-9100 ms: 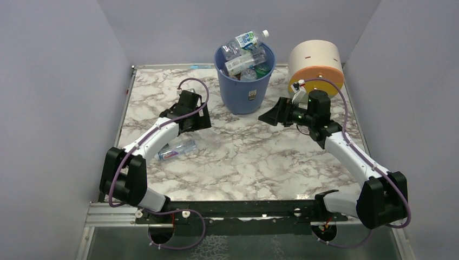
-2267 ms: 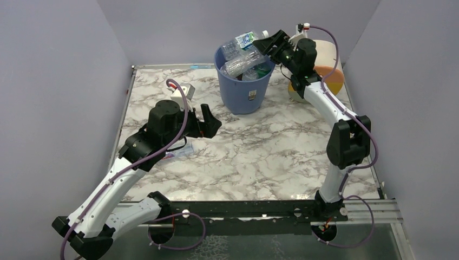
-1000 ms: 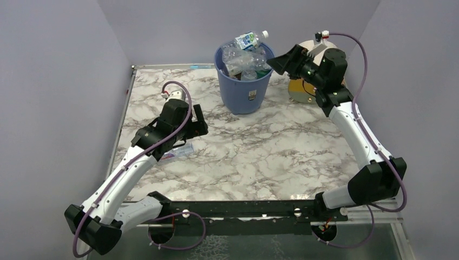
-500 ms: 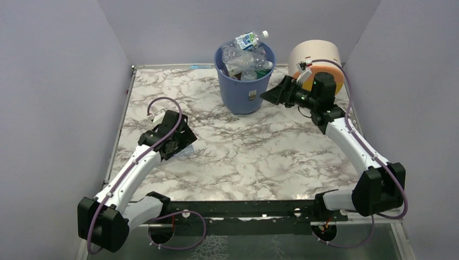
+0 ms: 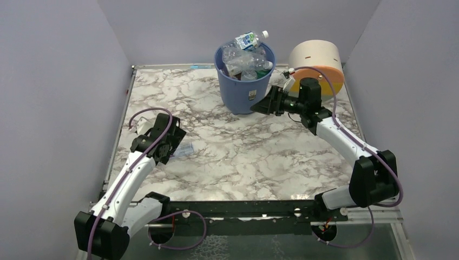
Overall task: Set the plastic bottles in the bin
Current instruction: Pick up the plastic bottle at the center of the board.
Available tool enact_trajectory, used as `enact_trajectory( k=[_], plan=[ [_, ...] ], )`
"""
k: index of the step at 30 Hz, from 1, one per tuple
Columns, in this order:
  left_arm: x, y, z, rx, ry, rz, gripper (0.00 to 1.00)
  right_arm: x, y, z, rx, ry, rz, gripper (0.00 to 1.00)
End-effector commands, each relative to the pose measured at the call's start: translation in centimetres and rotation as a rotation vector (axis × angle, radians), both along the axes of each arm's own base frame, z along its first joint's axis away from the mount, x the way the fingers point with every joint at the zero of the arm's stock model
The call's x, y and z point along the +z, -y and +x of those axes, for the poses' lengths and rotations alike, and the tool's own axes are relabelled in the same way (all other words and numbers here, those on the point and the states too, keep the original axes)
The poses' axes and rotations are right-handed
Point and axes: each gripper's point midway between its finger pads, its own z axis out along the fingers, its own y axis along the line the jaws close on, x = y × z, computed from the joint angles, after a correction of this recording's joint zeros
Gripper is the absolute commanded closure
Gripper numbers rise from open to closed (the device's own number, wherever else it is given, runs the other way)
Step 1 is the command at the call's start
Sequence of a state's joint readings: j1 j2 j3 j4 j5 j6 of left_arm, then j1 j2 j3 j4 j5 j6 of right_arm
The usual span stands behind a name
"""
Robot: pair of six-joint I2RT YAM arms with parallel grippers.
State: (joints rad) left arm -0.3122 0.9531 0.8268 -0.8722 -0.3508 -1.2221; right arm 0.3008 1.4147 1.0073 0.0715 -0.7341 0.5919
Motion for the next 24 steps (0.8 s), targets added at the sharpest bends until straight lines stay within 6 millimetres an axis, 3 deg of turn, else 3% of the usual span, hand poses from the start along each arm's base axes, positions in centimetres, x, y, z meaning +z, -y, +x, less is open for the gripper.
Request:
enact_trajectory(
  k=[1,11,24],
  plan=[
    [-1.3,-1.4,-0.7,0.187,-0.041,-0.025,0.01,-0.3,-0.6,-0.4,0.055,0.026,0.013,0.15],
    [-2.8,-3.7,-0.6,0.351,-0.023,0.005,0.01,-2.0,-1.0,-0.9,0.075,-0.019,0.025,0.15],
    [-6.5,-3.5,-0.4,0.372,-0.113,0.003,0.05,-2.8,-1.2,-1.3,0.081,-0.037,0.026,0.15]
  ],
)
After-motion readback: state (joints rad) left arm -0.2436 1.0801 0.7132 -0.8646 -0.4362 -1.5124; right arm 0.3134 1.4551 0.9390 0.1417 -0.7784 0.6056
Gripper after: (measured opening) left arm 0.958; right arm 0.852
